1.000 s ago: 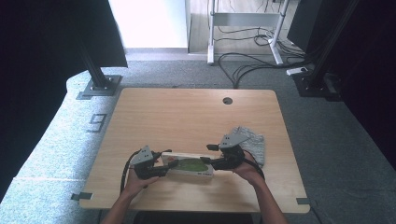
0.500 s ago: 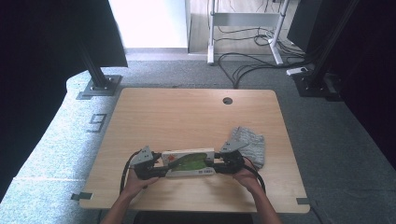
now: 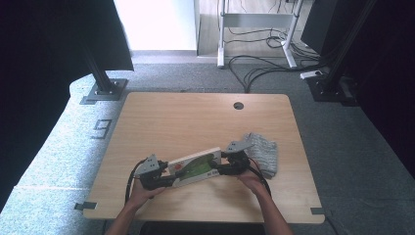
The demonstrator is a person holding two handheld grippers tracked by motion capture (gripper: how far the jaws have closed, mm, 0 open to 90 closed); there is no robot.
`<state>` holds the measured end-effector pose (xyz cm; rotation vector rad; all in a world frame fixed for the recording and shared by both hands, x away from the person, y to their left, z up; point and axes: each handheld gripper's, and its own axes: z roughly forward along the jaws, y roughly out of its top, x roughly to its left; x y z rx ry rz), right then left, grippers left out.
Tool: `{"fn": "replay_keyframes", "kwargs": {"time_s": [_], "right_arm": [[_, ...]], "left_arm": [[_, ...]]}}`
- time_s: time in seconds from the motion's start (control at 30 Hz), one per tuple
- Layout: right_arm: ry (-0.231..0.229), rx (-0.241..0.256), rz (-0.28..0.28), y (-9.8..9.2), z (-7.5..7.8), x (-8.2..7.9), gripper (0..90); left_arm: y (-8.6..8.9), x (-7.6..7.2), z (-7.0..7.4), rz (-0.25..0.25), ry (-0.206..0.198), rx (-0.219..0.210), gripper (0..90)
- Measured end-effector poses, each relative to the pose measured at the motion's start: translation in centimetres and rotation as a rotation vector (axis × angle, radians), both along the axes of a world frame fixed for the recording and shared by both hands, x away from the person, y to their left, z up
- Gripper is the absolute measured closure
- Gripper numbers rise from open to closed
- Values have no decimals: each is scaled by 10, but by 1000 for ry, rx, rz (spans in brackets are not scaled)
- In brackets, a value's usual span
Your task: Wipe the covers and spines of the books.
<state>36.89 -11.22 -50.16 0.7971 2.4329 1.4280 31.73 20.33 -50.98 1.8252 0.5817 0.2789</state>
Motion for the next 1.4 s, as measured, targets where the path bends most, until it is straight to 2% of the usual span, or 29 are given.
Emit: {"fn": "replay_keyframes", "kwargs": {"time_s": [0.17,0.4,0.5,0.67,0.8,0.9,0.97,1.07,1.17,1.4], "right_arm": [[-17,-21,-35,9,2,7,408],[-28,-5,-82,16,-1,13,392],[-32,4,-92,17,-2,13,396],[-42,27,-123,13,-2,9,400],[-47,40,-163,2,0,7,378],[-61,48,-242,-13,2,5,380],[-82,8,-306,-22,2,4,374],[-79,-31,-424,-39,0,7,362],[-39,-56,-530,-59,-6,14,334],[21,-183,-729,-89,-26,27,217]], "left_arm": [[3,0,1,4,11,-6,597],[-3,-5,0,12,-17,56,583],[-4,-5,0,22,-9,67,604],[-7,-6,-1,21,-6,70,702],[-8,-8,0,22,-10,68,739],[-8,-8,0,27,-1,63,745],[-7,-8,0,31,5,59,749],[-8,-9,-1,37,8,56,754],[-8,-9,-1,43,9,53,758],[-4,-7,-1,66,28,34,775]]}}
